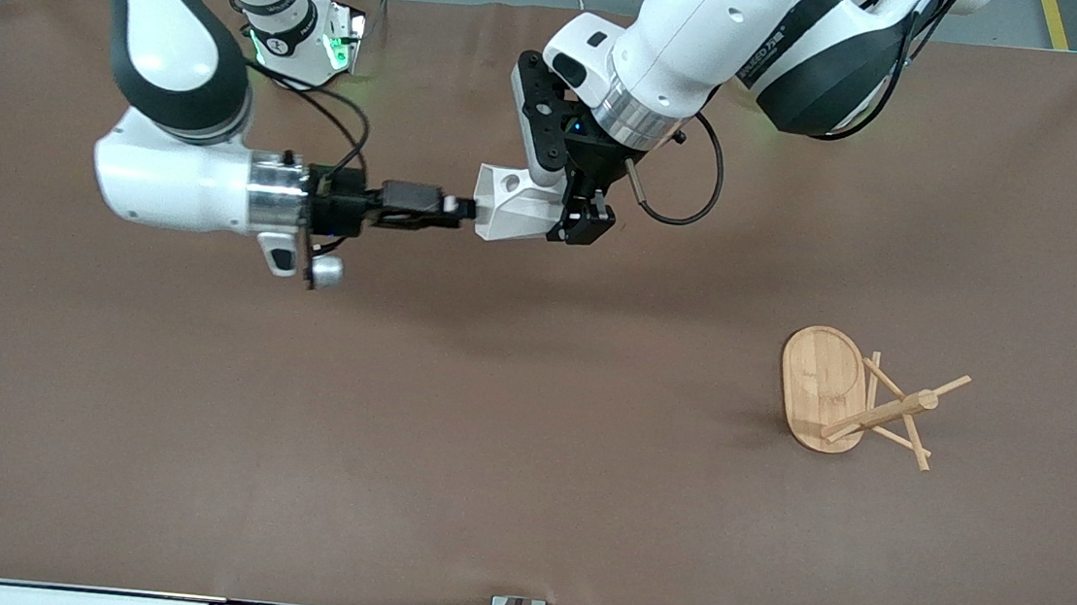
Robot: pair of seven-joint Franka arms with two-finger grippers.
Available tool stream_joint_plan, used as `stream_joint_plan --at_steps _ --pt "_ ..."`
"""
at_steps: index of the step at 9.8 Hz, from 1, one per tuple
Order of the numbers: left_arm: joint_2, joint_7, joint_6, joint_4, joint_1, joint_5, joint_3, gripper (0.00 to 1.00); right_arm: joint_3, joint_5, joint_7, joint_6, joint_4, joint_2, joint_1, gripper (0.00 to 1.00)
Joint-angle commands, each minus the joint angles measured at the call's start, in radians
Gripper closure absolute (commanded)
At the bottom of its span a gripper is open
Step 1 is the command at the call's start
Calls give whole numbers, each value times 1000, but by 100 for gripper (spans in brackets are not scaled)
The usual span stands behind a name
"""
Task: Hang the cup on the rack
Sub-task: 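Carry the cup with the left gripper over the wooden rack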
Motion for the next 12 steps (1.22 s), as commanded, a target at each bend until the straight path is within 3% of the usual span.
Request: stream_joint_plan --at_steps 1,2,3,6,8,10,11,12 --pt "14 2 -67 0 41 -1 7 99 -91 -253 187 -2 -2 -84 -16 0" --pt "8 -9 -92 0 74 -6 7 99 -148 -462 260 -8 7 -113 -16 0" --pt "-6 -62 -109 0 110 -1 7 100 -200 -612 315 -28 24 -119 -14 0" --pt "-24 -331 -144 0 153 -1 24 99 -289 -996 329 -85 38 -193 -14 0" --pt "-31 -426 -173 -2 222 -3 35 100 -363 -1087 311 -141 71 -251 -7 0" --pt "-31 -478 -234 -11 269 -1 39 100 -420 -1113 239 -365 252 -245 -5 0" --pt "-41 -486 -250 -43 271 -3 59 100 -444 -1121 219 -433 281 -245 -3 0" --pt "-85 -509 -251 -100 239 -7 135 100 -449 -1125 208 -485 326 -245 1 0"
